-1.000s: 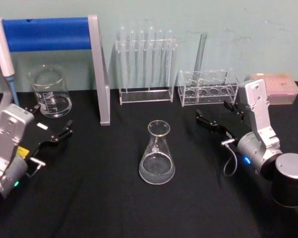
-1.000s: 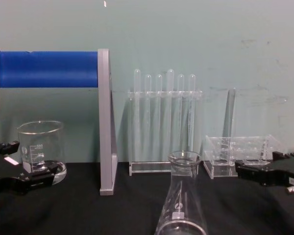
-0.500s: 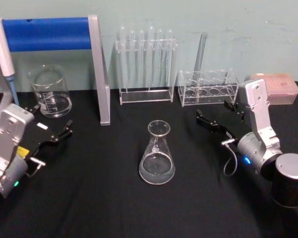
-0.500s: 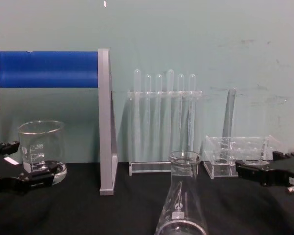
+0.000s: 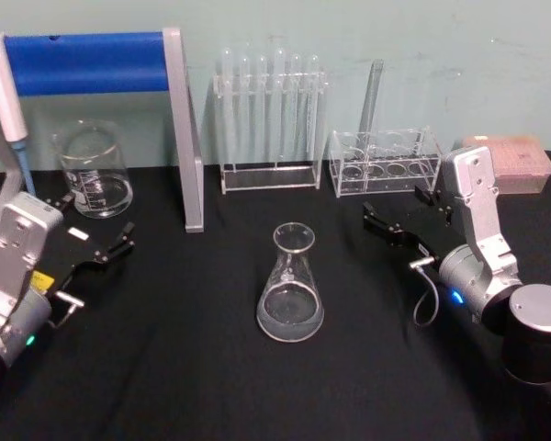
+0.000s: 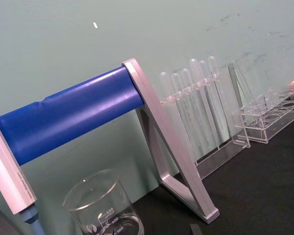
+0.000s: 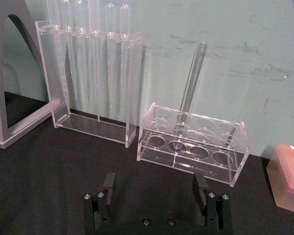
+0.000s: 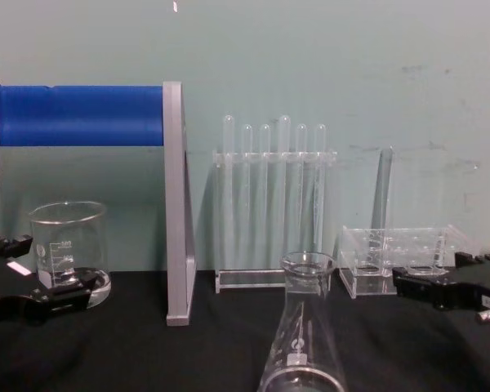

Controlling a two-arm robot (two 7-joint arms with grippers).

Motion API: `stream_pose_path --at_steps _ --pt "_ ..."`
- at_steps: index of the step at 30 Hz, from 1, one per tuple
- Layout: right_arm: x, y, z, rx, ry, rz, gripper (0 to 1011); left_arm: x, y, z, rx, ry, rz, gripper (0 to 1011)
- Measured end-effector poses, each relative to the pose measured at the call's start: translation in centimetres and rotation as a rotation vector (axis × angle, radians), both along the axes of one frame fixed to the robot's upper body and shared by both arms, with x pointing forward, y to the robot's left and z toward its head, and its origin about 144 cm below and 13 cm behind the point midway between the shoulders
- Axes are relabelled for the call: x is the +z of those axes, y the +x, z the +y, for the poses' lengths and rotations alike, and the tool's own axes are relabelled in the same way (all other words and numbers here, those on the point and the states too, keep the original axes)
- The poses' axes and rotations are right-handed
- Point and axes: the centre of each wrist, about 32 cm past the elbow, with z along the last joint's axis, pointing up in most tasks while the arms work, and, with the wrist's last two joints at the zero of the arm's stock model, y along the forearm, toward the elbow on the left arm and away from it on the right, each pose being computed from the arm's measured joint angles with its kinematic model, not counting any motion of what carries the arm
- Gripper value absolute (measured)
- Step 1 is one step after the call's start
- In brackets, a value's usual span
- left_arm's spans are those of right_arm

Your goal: Grasp the erlenmeyer flask with one hand, shake it three times, then place it back.

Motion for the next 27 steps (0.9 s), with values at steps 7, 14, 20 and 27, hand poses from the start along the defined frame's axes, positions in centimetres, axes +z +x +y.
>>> stream_pose_path --at_steps 7,14,20,27 --pt "0.00 0.00 0.00 0.000 0.000 0.000 1000 0.00 0.00 0.00 0.000 0.000 0.000 1001" --pt "0.00 0.00 0.00 0.000 0.001 0.000 1000 0.00 0.00 0.00 0.000 0.000 0.000 1001" --pt "0.00 0.00 0.00 0.000 0.001 0.000 1000 0.00 0.00 0.00 0.000 0.000 0.000 1001" --pt "0.00 0.00 0.00 0.000 0.001 0.000 1000 0.00 0.00 0.00 0.000 0.000 0.000 1001"
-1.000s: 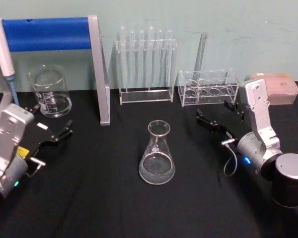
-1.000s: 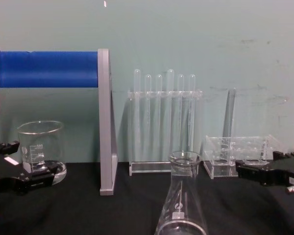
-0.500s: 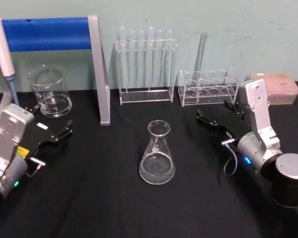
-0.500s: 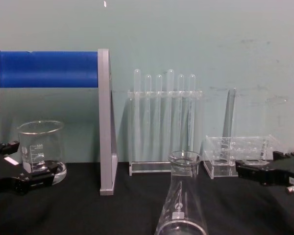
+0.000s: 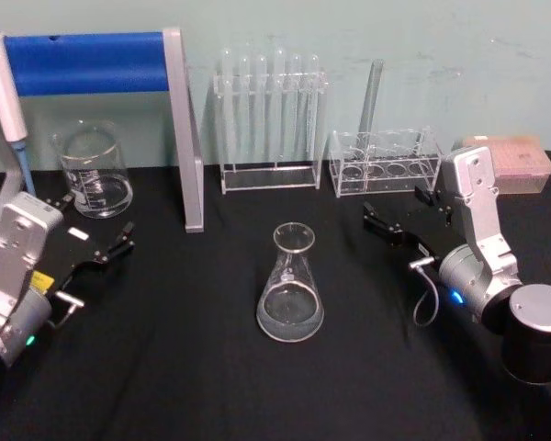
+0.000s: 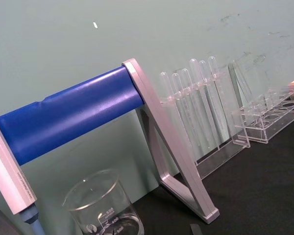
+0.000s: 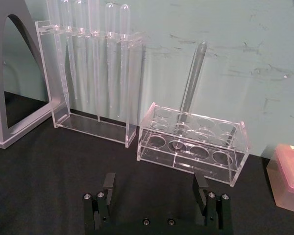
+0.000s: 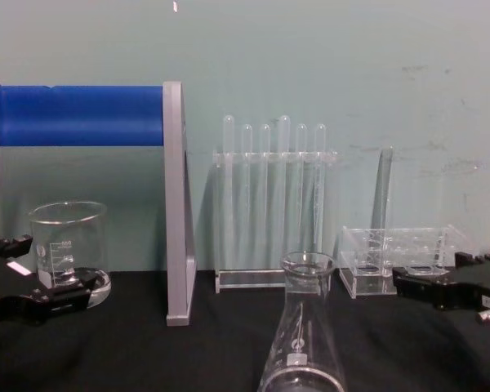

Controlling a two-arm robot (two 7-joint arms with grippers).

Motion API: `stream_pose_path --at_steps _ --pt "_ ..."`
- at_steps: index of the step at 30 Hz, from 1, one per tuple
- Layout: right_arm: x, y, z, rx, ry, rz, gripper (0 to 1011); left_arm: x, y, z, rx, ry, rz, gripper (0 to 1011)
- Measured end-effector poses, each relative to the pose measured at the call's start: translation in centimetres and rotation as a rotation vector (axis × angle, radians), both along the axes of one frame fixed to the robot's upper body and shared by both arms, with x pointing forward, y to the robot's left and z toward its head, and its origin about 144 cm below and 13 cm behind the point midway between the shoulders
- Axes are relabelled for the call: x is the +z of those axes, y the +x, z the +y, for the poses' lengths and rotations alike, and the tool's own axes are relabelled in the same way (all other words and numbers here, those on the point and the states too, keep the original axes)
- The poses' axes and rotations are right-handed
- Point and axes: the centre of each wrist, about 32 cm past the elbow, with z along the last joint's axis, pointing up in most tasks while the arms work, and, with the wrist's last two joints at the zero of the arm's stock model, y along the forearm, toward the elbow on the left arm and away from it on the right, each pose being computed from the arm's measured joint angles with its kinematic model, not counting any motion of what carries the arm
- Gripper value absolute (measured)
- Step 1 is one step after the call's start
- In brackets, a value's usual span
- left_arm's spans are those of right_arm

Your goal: Grasp the erlenmeyer flask with one hand, shake it three times, then place it back.

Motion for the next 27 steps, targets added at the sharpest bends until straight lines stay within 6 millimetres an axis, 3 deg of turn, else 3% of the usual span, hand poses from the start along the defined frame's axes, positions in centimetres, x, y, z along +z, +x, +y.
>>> stream_pose_path --at_steps 27 --pt "0.00 0.00 0.00 0.000 0.000 0.000 1000 0.00 0.00 0.00 0.000 0.000 0.000 1001"
